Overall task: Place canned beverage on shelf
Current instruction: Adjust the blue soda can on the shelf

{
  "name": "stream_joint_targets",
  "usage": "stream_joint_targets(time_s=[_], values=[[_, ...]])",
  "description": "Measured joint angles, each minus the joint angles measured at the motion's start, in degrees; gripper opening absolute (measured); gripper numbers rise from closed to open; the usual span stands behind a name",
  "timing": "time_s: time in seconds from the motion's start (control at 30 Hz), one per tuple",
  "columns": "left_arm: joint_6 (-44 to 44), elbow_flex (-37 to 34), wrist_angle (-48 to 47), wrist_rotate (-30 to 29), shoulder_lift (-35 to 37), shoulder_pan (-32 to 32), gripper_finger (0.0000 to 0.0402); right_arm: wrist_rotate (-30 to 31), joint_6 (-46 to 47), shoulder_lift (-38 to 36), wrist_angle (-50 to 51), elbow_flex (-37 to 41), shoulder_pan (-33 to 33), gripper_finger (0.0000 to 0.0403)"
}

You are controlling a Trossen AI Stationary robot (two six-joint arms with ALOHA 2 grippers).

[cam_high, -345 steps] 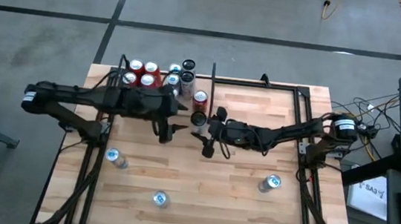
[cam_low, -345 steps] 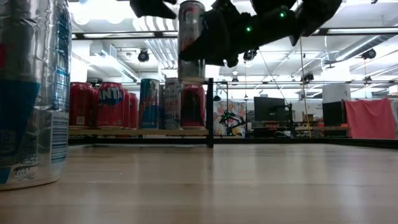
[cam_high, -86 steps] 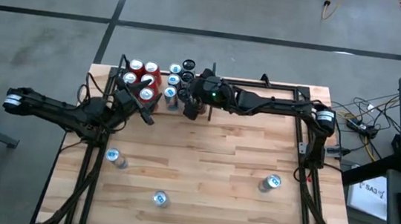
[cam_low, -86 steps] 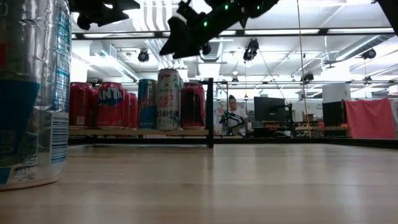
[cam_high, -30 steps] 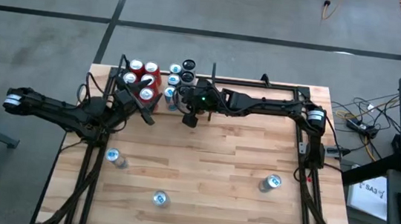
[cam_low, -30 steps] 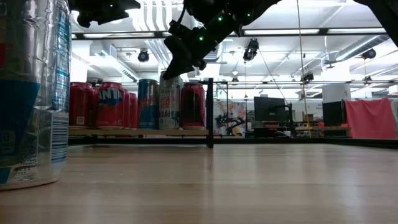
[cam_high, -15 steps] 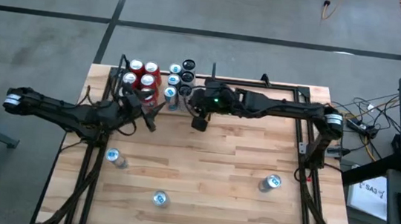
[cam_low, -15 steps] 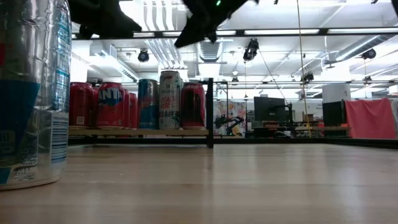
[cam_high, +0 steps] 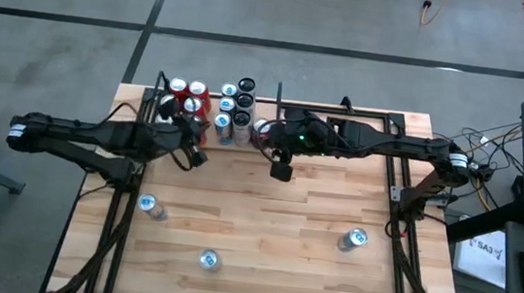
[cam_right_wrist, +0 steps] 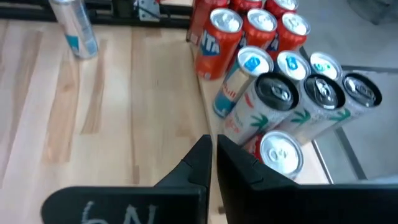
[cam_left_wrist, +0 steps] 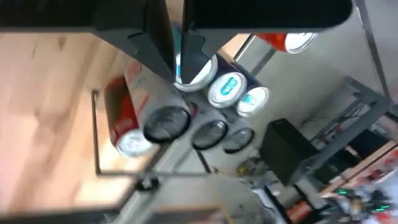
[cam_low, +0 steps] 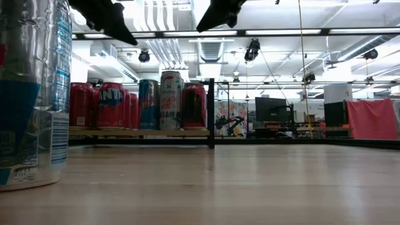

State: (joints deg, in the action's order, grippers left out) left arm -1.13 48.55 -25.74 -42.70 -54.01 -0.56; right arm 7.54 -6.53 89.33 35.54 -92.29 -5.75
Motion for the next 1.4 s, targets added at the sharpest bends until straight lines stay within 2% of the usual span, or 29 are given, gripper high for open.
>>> stream_joint_targets(time_s=[0.07,0.2,0.27,0.4,0.6,0.87,1.07,1.23,1.4], values=[[-3.1,0.3,-0.3,4.4,-1.2,-2.7,0.0002,0.0,0.1,-0.1,1.1,0.0,0.0,0.0013],[-11.3,0.3,-0.6,20.0,-2.9,-8.8,0.0001,0.1,0.1,-0.1,2.8,0.0,0.0,0.0013],[-14.5,0.3,-0.6,23.8,-3.6,-11.7,0.0,0.1,0.1,-0.1,3.6,0.0,0.0,0.0013],[-19.1,0.3,-0.6,24.4,-4.2,-17.9,0.0,0.1,0.1,-0.1,4.4,0.0,0.0,0.0013],[-20.4,0.3,0.3,28.5,-6.2,-24.8,0.0,0.1,-0.1,-0.1,4.6,0.2,0.0,0.0013],[-20.9,0.3,2.4,28.0,-10.3,-27.1,0.0,0.1,0.0,-0.1,4.6,0.2,0.0,0.0013],[-20.9,0.3,2.8,22.3,-11.4,-27.5,0.0,0.1,0.1,0.0,4.5,0.2,-0.1,0.0013],[-20.3,0.3,2.7,22.4,-11.1,-27.4,0.0,0.1,0.1,0.0,4.5,0.3,-0.1,0.0013],[-19.1,0.2,2.6,25.7,-11.0,-27.4,0.0,0.1,0.1,0.0,4.5,0.3,-0.1,0.0013]])
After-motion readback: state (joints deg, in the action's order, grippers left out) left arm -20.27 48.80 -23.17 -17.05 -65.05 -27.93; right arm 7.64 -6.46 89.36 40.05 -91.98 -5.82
